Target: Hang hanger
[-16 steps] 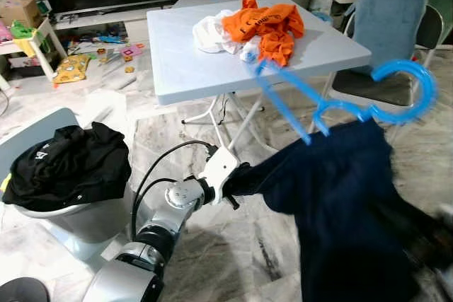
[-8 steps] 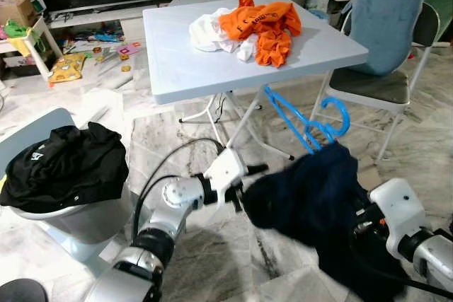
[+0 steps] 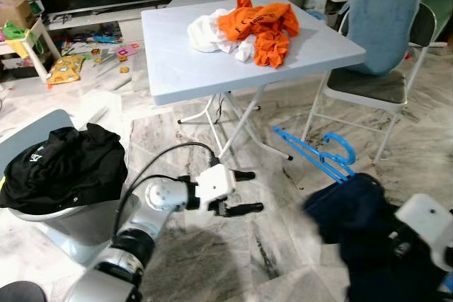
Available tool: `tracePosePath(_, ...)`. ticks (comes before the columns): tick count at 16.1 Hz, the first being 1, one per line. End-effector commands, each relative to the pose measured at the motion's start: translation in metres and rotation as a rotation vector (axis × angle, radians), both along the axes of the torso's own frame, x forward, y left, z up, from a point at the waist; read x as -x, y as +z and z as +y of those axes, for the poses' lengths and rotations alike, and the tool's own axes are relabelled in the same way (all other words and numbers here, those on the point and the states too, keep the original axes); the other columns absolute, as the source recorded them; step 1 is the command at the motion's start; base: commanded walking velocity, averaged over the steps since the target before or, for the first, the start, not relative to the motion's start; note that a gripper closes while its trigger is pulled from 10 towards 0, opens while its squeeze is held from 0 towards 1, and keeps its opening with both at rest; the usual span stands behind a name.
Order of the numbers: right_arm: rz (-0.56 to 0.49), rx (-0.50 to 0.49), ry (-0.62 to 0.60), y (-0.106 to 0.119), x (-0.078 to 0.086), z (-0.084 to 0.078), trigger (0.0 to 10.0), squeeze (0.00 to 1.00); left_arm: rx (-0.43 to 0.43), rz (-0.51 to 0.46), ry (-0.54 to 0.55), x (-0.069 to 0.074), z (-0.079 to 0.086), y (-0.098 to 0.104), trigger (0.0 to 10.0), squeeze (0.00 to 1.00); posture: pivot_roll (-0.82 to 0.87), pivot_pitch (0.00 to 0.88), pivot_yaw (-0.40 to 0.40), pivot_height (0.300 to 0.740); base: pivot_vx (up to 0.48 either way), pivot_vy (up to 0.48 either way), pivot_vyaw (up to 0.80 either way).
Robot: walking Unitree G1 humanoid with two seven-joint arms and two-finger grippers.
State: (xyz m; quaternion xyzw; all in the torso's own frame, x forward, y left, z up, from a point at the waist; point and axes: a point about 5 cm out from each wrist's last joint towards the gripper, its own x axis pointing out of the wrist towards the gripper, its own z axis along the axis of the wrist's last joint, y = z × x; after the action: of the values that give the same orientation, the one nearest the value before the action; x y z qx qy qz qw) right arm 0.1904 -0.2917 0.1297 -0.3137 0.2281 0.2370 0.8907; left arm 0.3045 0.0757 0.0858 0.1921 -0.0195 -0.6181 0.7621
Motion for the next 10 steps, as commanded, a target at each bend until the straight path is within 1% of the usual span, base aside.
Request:
tracePosePath(1,-0.021,0.005,0.068,0.01,0.0,0.003,10.0,0.0,-0.017,-0.046,-0.007,-0.005,0.0,0.007,10.0,1.0,-0.1,0.0,0.014,0.74,0.0,0.0,0.0)
tracePosePath(2,-0.019,0.006,0.074,0.01,0.001,0.003,10.0,0.0,-0.017,-0.048,-0.006,-0.005,0.001,0.007,10.0,1.0,-0.1,0.0,0.014,0.74,0.0,0.0,0.0)
tracePosePath(3,0.038,0.016,0.113,0.009,0.009,-0.001,10.0,0.0,-0.02,-0.052,-0.009,-0.006,0.002,0.009,10.0,1.0,-0.1,0.0,0.016,0.74,0.0,0.0,0.0)
tracePosePath(4,0.156,0.007,0.193,0.011,0.028,-0.008,10.0,0.0,-0.033,-0.063,-0.025,-0.007,0.005,0.01,10.0,1.0,-0.1,0.0,0.019,0.74,0.0,0.0,0.0)
tracePosePath(5,0.198,-0.006,0.225,0.014,0.034,-0.009,10.0,0.0,-0.037,-0.064,-0.029,-0.007,0.005,0.01,10.0,1.0,-0.1,0.0,0.021,0.74,0.0,0.0,0.0)
tracePosePath(7,0.223,-0.031,0.257,0.02,0.039,-0.007,10.0,0.0,-0.04,-0.062,-0.033,-0.007,0.006,0.009,10.0,1.0,-0.11,0.0,0.022,0.74,0.0,0.0,0.0)
tracePosePath(8,0.24,-0.053,0.299,0.023,0.042,-0.002,10.0,0.0,-0.036,-0.065,-0.041,-0.006,0.002,0.009,10.0,1.0,-0.11,0.0,0.023,0.74,0.0,0.0,0.0)
tracePosePath(10,0.231,-0.061,0.321,0.025,0.042,0.002,10.0,0.0,-0.037,-0.048,-0.065,-0.004,-0.001,0.007,10.0,1.0,-0.11,0.0,0.026,0.74,0.0,0.0,0.0)
